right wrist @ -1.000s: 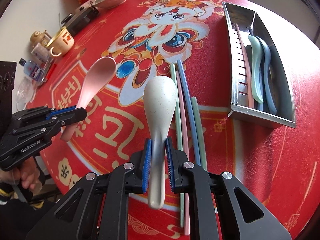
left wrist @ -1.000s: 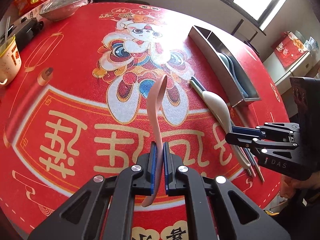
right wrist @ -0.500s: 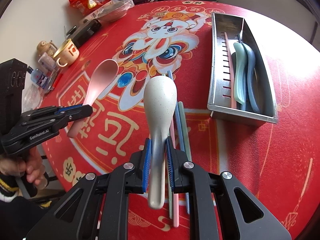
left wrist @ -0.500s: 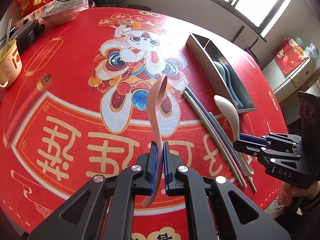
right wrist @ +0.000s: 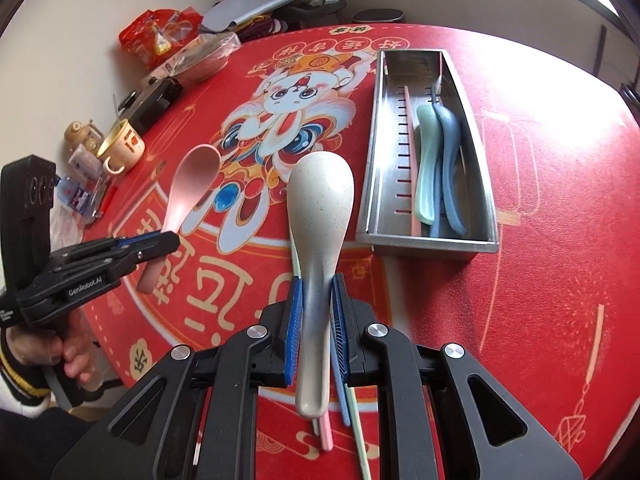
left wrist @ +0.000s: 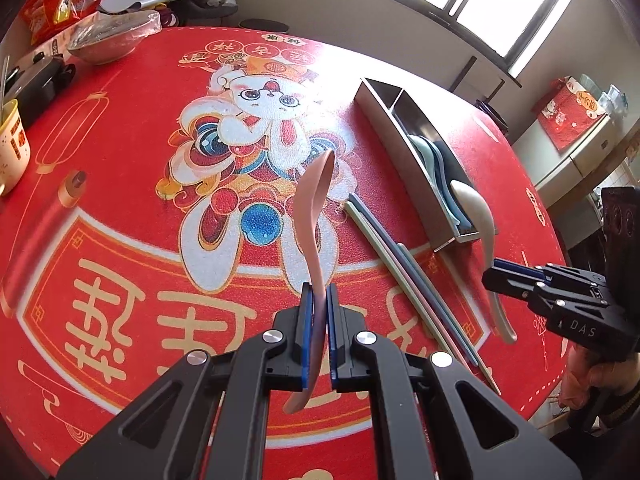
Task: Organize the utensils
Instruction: 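Lift the white spoon with the right gripper and carry it over the steel tray, then lower the white spoon into the steel tray and open the right gripper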
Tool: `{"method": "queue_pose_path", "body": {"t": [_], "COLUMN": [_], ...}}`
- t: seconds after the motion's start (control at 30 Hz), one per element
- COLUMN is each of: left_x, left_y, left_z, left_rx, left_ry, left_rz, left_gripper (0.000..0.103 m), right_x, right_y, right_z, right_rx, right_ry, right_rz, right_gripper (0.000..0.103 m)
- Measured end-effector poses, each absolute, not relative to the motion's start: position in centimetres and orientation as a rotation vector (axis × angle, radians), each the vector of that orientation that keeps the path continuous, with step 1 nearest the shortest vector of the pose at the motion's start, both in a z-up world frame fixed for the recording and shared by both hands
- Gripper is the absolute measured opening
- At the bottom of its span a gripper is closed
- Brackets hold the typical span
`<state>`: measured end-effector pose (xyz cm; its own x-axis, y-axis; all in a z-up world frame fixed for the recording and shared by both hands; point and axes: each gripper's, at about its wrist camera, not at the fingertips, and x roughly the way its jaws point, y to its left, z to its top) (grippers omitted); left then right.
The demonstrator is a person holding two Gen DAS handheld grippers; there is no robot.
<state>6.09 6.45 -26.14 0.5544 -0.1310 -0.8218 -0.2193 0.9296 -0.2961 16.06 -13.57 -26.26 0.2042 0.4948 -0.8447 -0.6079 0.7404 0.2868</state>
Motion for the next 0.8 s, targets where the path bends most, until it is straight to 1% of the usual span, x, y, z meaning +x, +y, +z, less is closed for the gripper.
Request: {"method": "queue_pose_path", "body": {"t": [0.23, 0.43, 0.8], "left_x": [6.6, 7.0, 7.6], "left_y": [7.3, 8.0, 9.5], "left_z": [-26.2, -26.4, -27.1], "left_rx": [-0.408, -0.423, -0.448], "left_ry": [0.98, 0.979, 0.989], "left_rz": [0.057, 0.055, 0.064], "left_gripper": [0.006, 0.006, 0.006], "right_x": [21.4, 26.3, 30.3], "right_y": [-14.0, -13.0, -12.4], "right_z": [-25.6, -27.0, -29.6], "right_rx": [-0.073, -0.056, -0.076], "right_ry": [1.138, 1.187, 1.273], "right_rz": [0.674, 0.596, 0.502], "right_gripper": [0.015, 0.015, 0.015]}}
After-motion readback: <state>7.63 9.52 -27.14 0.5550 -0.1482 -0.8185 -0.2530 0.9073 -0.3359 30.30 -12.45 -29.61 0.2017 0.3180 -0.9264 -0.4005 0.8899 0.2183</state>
